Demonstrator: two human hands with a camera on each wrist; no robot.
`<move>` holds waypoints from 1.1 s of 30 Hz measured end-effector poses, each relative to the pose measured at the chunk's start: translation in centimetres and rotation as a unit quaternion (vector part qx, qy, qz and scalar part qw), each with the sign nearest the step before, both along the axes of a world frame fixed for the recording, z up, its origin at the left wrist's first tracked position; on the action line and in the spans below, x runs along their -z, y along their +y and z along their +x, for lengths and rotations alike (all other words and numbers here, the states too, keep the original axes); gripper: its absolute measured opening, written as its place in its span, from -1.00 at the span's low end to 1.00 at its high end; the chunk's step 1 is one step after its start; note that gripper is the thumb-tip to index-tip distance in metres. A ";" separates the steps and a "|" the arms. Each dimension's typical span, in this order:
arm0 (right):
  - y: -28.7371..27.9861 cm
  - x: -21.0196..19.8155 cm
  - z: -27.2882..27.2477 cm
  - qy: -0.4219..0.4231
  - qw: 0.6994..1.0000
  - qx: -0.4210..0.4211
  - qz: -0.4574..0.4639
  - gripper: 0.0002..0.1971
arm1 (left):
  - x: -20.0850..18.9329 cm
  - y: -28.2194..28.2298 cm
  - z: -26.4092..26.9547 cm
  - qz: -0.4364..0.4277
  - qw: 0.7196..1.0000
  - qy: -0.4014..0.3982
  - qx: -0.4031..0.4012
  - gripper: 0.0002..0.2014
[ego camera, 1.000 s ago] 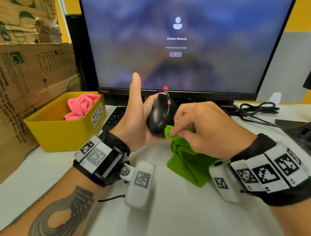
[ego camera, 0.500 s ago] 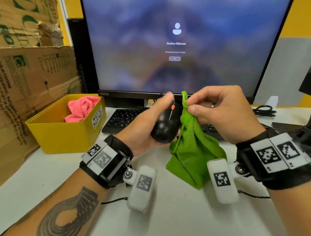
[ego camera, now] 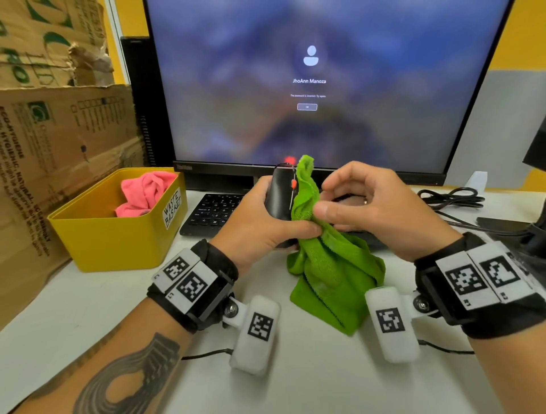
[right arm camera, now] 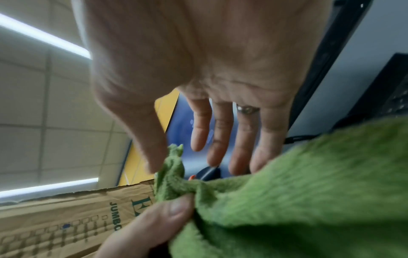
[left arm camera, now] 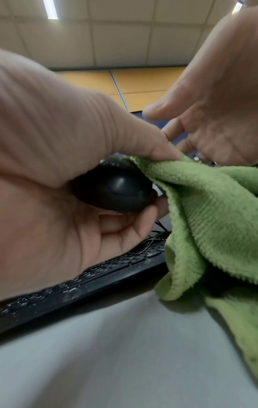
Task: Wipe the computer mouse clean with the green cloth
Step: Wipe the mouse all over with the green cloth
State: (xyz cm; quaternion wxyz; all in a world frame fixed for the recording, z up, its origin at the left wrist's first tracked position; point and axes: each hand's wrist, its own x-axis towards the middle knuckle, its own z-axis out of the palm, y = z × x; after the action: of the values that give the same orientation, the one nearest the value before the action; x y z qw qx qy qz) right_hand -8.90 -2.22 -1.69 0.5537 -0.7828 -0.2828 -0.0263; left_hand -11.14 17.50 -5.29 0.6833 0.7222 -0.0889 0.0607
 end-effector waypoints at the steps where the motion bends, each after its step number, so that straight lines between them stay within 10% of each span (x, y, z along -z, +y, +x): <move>1: 0.0 0.2 0.2 0.010 0.999 -0.015 -0.042 -0.44 | 0.0 0.1 0.0 -0.009 1.000 0.001 -0.008 -0.33; 4: 0.6 1.1 0.5 -0.011 0.984 -0.022 -0.178 -0.41 | -0.3 0.4 0.0 -0.042 0.999 0.008 -0.017 -0.33; 12: -1.0 -0.4 0.6 0.061 0.989 -0.008 -0.132 -0.72 | -1.3 1.4 0.2 -0.114 0.991 0.000 -0.073 -0.27; 22: -0.6 -1.3 -0.1 0.257 0.925 -0.070 0.272 -0.44 | -1.1 1.1 0.2 -0.114 0.991 0.034 -0.059 -0.34; 27: -1.1 -2.0 0.1 0.197 0.886 -0.041 0.418 -0.57 | -1.6 1.4 0.1 -0.141 0.987 0.062 -0.042 -0.32; 33: -1.0 -2.1 0.2 0.123 0.875 0.022 0.468 -0.26 | -2.2 1.6 -0.3 -0.151 0.986 0.071 0.007 -0.39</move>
State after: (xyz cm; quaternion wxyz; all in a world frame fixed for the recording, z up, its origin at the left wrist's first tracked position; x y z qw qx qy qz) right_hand -8.74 -3.21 0.44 0.8849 -0.4353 -0.1500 -0.0713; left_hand -11.46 19.06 -3.12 0.7892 0.6129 -0.0352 0.0169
